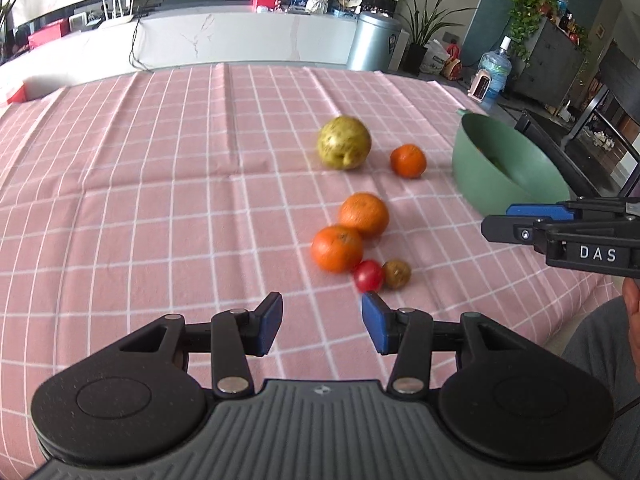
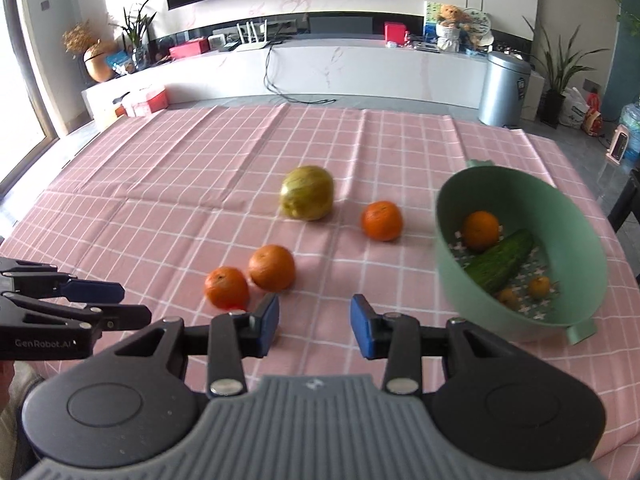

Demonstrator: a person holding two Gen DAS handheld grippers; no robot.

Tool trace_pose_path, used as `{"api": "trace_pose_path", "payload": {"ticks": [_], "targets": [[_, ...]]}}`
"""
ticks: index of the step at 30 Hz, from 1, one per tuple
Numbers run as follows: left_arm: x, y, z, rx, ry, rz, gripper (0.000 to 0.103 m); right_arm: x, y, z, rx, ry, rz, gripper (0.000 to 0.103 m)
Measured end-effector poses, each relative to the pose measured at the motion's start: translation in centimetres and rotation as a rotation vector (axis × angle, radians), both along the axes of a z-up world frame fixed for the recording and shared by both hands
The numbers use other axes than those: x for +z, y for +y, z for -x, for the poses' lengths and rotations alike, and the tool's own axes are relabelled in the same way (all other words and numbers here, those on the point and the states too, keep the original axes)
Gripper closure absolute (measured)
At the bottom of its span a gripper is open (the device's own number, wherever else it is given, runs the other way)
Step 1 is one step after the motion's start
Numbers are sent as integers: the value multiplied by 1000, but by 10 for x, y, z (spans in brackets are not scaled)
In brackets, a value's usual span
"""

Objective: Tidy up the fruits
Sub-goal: 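Withdraw both tools from the colander toward the remaining fruits, then move both tools toward the red tomato and small brown fruit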

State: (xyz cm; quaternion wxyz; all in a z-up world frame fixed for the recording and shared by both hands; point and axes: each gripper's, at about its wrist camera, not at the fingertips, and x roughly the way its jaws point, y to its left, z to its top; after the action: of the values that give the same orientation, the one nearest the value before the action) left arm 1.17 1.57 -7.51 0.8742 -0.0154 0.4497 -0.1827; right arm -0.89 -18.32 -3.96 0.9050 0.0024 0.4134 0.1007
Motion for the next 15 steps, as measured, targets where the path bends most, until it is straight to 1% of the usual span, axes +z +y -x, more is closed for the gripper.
{"api": "trace_pose_path", "payload": {"ticks": [6,8,11,15], "targets": [[-14,11,3,8,33,5,48,-13,16,-6,29,31,5,65],[-16,10,2,4,38,2,48,-17,18,-8,32,35,-5,63],[-19,7,1,-6,50,3,48,-25,22,-11,43,53,-12,63],[-24,4,-1,-12,64,3,48,-40,29,-15,91,87,1,63]]}}
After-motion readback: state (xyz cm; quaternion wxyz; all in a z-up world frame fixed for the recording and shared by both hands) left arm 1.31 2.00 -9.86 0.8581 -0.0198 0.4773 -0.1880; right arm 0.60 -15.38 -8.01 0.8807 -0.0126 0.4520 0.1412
